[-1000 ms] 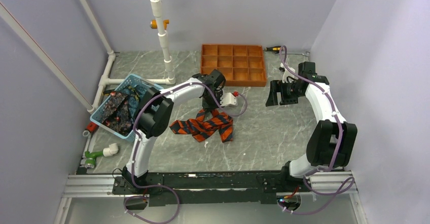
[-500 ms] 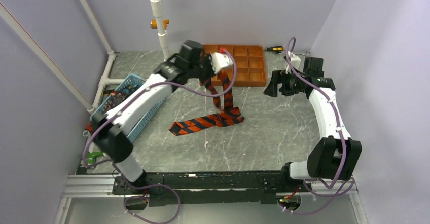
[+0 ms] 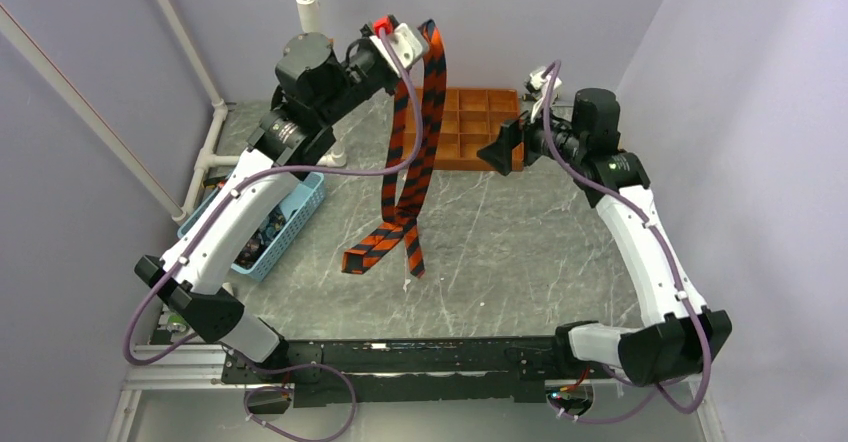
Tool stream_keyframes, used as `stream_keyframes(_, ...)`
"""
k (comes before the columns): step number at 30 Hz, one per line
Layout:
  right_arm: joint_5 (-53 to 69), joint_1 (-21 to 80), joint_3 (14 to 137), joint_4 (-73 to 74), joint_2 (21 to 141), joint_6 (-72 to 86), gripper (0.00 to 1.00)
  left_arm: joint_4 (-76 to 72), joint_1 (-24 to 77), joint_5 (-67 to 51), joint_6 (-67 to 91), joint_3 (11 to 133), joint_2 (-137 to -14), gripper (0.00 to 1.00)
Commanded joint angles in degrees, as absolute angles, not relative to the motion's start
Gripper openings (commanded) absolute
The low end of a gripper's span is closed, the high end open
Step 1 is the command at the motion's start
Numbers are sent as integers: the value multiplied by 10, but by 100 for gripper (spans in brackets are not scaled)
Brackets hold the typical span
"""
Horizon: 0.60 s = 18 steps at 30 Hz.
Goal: Roll the ties
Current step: Flatten out the tie at the center of the board.
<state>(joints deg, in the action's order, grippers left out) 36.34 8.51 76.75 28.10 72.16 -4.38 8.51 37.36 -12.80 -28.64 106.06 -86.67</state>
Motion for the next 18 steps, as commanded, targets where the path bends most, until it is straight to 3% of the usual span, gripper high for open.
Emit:
stream_keyframes(1, 378, 136, 732, 208, 687, -43, 100, 19, 374, -79, -279, 1138, -876, 0)
stream_keyframes(10, 331, 233, 557, 21, 688, -72, 100, 19, 374, -28, -271, 1198, -888, 0)
stream_keyframes(18, 300, 296, 500, -191, 803, -109, 100, 7, 374, -8, -287, 1219, -883, 0)
